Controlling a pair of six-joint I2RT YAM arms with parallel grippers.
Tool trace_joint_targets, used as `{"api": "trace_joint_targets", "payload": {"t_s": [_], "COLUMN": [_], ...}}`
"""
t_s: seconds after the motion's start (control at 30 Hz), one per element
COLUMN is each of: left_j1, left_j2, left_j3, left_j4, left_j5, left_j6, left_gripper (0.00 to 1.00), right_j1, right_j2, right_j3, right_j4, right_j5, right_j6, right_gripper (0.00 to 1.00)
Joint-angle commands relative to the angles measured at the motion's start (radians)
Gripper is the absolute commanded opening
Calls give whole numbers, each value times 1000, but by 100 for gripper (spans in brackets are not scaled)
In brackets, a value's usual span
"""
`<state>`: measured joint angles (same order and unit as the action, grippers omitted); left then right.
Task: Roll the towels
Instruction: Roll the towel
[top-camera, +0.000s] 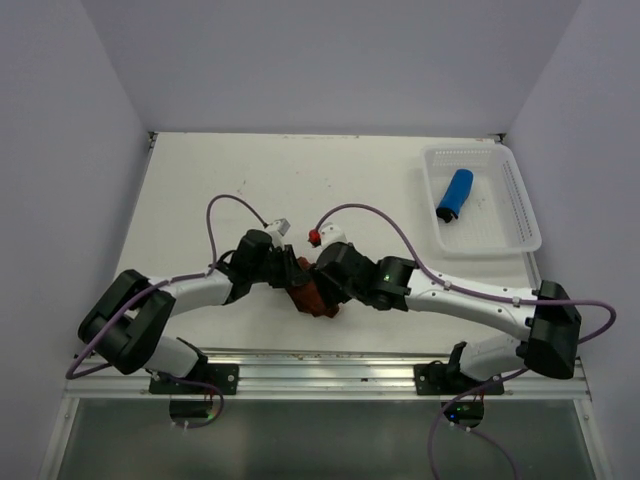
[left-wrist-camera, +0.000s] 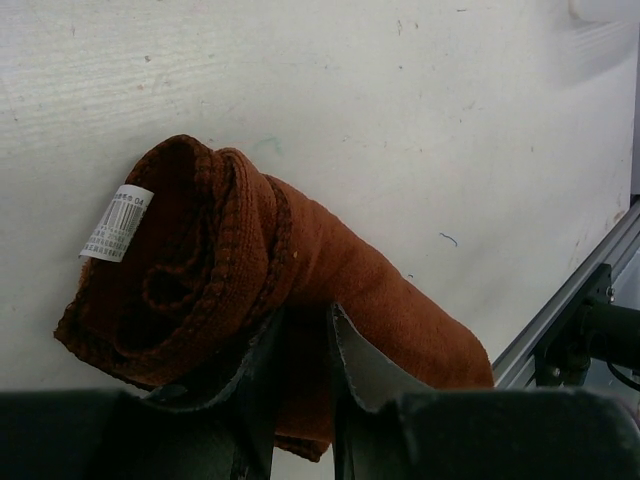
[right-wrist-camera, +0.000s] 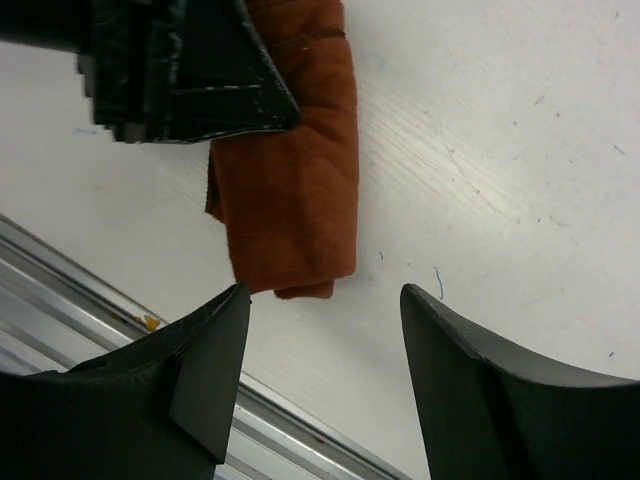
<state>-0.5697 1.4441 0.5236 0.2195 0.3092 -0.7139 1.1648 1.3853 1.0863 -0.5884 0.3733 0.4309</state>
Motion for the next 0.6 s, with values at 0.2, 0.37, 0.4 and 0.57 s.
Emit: {"api": "trace_joint_targets", "payload": {"t_s": [0.2, 0.37, 0.4, 0.57], "left_j1": [7, 7, 7, 5], "left_j2": [-25, -76, -82, -94], "left_j3": [-66, -111, -115, -148], "left_j4": [-91, -85, -85, -75], "left_j5": [-61, -71, -71, -67], "left_j6": [14, -1, -5, -16], "left_gripper": [26, 25, 25, 24], "right_j1": [-111, -154, -157, -174], "right_j2": [-12, 46, 53, 99], "right_j3": [-158, -210, -215, -246], "right_j4": [288, 406, 410, 475], "right_j5": [-256, -333, -321, -332], "right_j6": [88, 146, 157, 175], "right_gripper": [65, 66, 67, 68]}}
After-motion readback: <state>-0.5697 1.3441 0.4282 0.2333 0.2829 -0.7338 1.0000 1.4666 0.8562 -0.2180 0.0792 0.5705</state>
